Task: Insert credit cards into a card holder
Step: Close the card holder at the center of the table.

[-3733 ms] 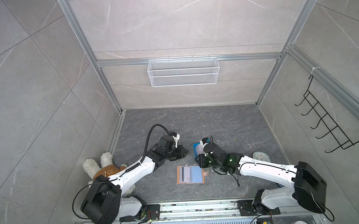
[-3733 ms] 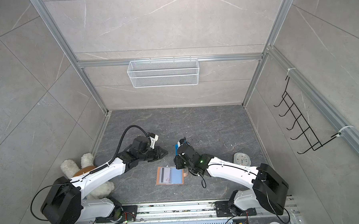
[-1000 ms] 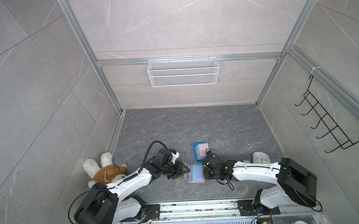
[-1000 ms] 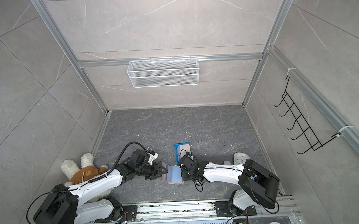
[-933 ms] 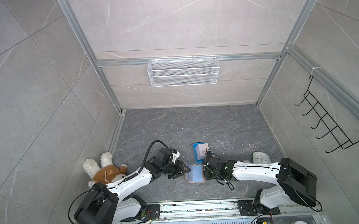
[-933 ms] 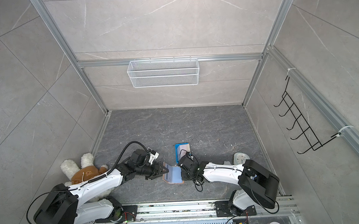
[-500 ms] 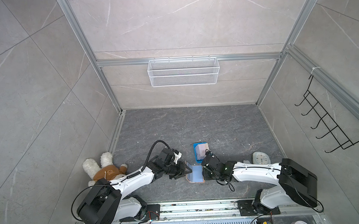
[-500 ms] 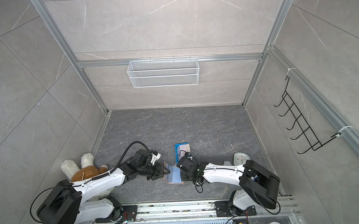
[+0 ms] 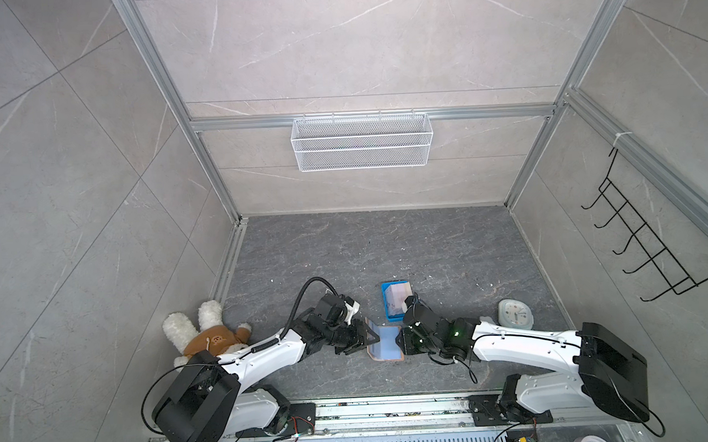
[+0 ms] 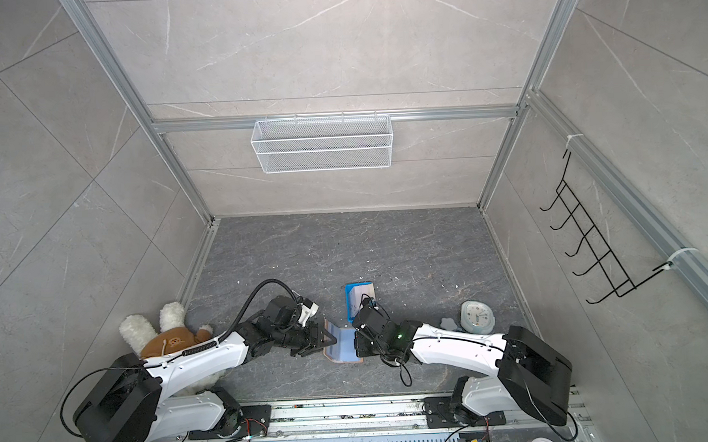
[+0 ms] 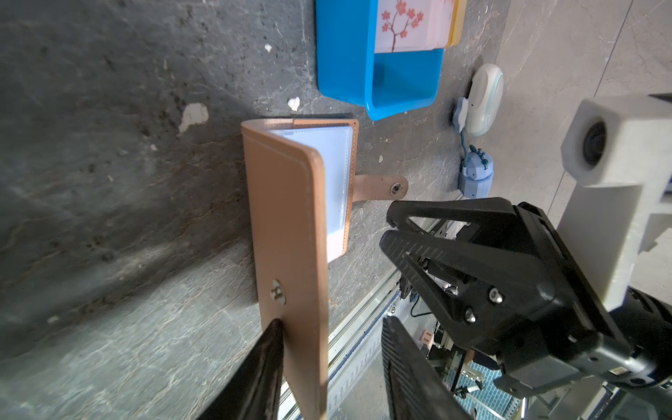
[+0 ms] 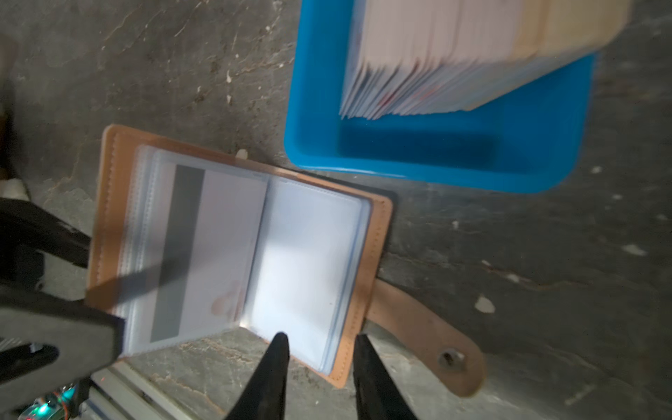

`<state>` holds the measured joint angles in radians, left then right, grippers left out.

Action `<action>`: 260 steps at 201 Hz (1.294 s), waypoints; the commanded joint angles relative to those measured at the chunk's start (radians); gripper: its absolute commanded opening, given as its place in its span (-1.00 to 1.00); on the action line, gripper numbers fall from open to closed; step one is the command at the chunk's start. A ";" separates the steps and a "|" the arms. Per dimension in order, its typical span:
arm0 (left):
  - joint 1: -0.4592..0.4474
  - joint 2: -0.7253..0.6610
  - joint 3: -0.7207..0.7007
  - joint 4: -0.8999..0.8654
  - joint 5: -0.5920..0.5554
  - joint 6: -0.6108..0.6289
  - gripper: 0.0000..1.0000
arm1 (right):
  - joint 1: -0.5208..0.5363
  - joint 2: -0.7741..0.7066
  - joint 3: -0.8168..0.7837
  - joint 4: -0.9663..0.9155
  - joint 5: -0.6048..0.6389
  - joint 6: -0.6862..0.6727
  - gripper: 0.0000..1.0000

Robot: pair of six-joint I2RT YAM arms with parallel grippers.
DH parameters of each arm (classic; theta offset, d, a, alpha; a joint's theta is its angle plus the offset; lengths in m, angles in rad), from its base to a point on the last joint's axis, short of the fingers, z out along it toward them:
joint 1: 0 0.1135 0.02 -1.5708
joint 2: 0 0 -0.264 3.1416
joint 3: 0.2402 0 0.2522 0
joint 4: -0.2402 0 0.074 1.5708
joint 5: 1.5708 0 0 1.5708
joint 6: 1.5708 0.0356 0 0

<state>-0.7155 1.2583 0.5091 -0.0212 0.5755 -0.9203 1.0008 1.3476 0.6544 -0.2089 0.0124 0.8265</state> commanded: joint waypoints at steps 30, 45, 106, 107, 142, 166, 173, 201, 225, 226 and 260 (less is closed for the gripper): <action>-0.010 -0.003 0.042 0.017 -0.006 -0.011 -0.08 | 0.032 0.103 0.026 0.126 -0.113 -0.004 -0.41; -0.011 -0.005 0.045 0.018 -0.004 -0.010 -0.07 | 0.034 0.118 0.021 0.149 -0.115 0.011 -0.44; -0.042 0.017 0.043 0.071 0.005 -0.034 -0.08 | 0.035 0.137 0.010 0.177 -0.108 0.043 -0.50; -0.042 0.017 0.043 0.071 0.006 -0.034 -0.08 | 0.035 0.137 0.011 0.177 -0.108 0.043 -0.51; -0.055 0.031 0.043 0.081 -0.002 -0.038 -0.08 | 0.035 0.130 0.004 0.169 -0.097 0.048 -0.52; -0.058 0.028 0.040 0.081 -0.005 -0.038 -0.08 | 0.035 0.125 -0.001 0.170 -0.095 0.050 -0.52; -0.057 0.027 0.039 0.082 -0.007 -0.038 -0.08 | 0.035 0.124 -0.002 0.170 -0.095 0.049 -0.52; -0.058 0.030 0.037 0.082 -0.011 -0.039 -0.08 | 0.035 0.120 -0.005 0.172 -0.095 0.049 -0.53; -0.058 0.030 0.034 0.079 -0.015 -0.040 -0.08 | 0.035 0.116 -0.008 0.173 -0.093 0.050 -0.53; -0.058 0.029 0.034 0.078 -0.015 -0.040 -0.08 | 0.035 0.116 -0.008 0.173 -0.093 0.049 -0.53; -0.057 0.033 0.035 0.063 -0.027 -0.034 -0.08 | 0.036 0.092 -0.010 0.179 -0.101 0.039 -0.53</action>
<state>-0.7700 1.2877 0.5209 0.0315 0.5583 -0.9497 1.0286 1.4723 0.6556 -0.0475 -0.0944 0.8650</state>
